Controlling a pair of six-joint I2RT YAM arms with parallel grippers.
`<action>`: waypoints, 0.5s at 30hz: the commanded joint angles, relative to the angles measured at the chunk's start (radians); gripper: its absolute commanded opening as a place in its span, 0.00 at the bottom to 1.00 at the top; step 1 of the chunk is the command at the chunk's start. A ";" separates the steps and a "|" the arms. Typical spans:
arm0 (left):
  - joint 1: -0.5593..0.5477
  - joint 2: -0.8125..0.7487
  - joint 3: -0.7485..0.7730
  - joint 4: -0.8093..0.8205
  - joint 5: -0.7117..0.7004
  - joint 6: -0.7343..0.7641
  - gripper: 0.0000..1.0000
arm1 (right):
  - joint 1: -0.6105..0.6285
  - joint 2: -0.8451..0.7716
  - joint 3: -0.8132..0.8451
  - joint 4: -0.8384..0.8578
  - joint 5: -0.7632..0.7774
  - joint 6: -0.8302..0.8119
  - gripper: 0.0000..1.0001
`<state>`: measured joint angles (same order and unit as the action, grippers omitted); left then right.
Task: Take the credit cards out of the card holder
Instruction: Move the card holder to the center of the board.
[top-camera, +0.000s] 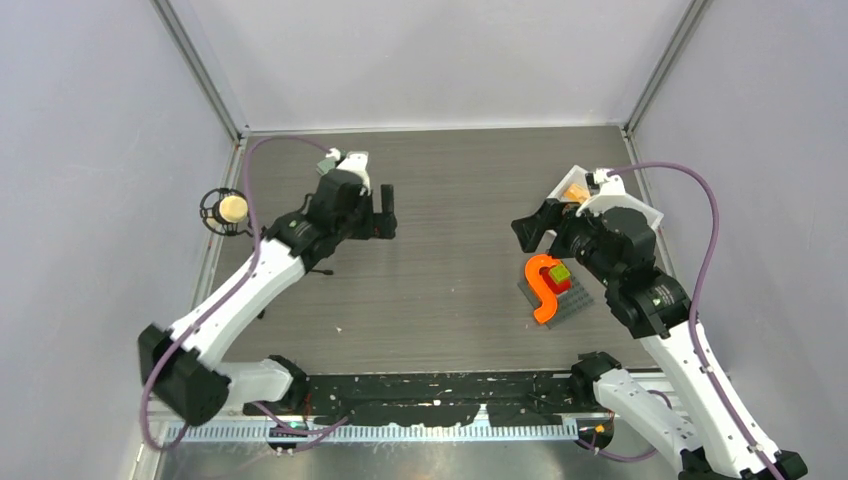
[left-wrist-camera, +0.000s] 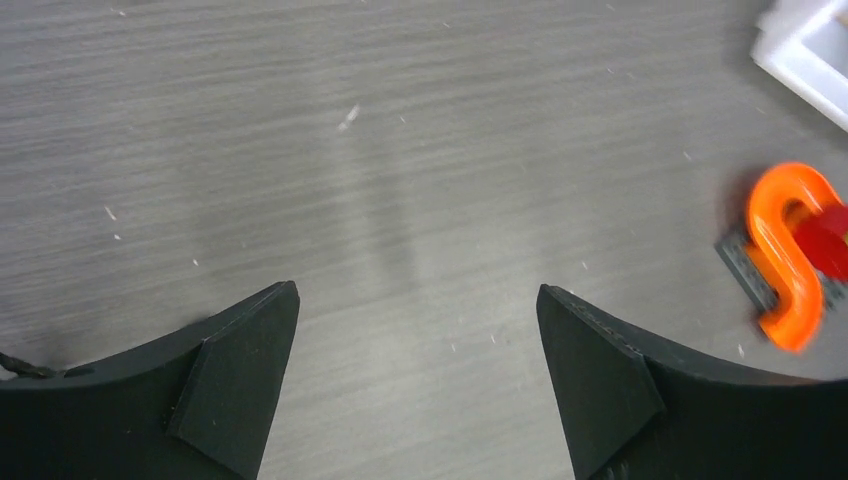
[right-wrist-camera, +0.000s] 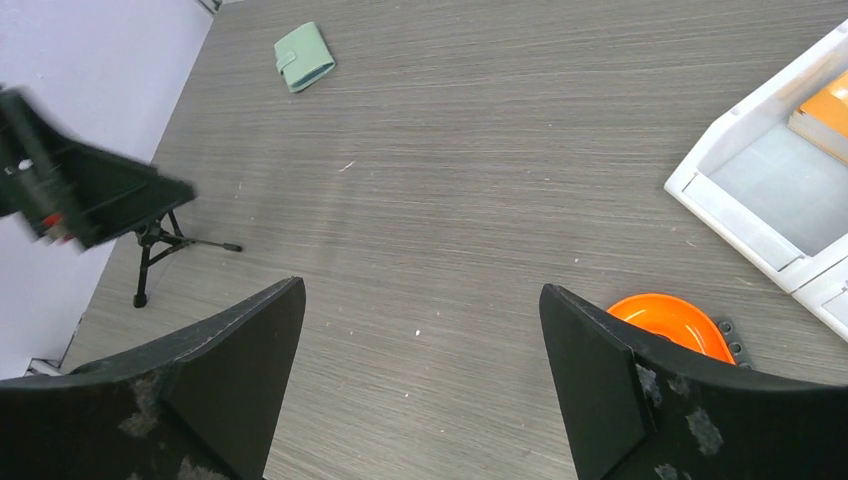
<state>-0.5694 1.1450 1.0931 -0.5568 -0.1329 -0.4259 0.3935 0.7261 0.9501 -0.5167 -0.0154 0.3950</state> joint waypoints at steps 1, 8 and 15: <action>-0.006 0.219 0.176 0.002 -0.249 -0.034 0.94 | 0.005 -0.032 0.008 0.072 -0.026 0.012 0.95; 0.047 0.616 0.500 -0.078 -0.443 -0.107 0.86 | 0.006 -0.075 0.004 0.118 -0.052 0.014 0.95; 0.155 0.859 0.754 -0.179 -0.471 -0.235 0.74 | 0.007 -0.043 0.028 0.119 -0.150 0.018 0.96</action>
<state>-0.4774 1.9476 1.7252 -0.6563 -0.5339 -0.5514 0.3939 0.6601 0.9451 -0.4450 -0.0841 0.4038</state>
